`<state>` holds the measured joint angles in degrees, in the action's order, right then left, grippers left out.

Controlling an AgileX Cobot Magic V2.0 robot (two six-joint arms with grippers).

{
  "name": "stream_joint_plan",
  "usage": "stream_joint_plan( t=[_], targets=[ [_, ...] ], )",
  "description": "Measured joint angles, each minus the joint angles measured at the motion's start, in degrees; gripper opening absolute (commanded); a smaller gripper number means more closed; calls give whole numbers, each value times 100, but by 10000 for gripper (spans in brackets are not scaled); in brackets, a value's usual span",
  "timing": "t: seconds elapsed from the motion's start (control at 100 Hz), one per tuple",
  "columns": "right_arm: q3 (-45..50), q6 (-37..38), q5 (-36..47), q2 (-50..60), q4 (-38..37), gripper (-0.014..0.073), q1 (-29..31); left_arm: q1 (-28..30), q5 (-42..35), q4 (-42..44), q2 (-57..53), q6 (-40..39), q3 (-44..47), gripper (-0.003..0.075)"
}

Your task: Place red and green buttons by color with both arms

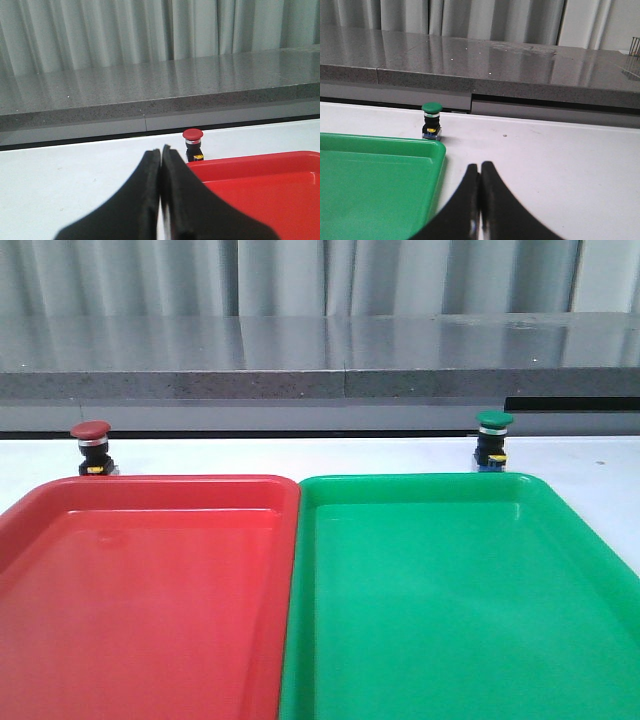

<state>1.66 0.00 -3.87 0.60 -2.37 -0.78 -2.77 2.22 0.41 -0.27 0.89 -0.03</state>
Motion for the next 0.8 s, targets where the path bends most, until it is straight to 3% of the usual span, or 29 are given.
stream_joint_plan(
  t=[0.61,0.8],
  targets=[
    [0,0,0,0,0,-67,0,0,35,-212,0,0,-40,-19],
    [0,0,0,0,0,-67,0,0,646,-264,440,0,-883,-19]
  ],
)
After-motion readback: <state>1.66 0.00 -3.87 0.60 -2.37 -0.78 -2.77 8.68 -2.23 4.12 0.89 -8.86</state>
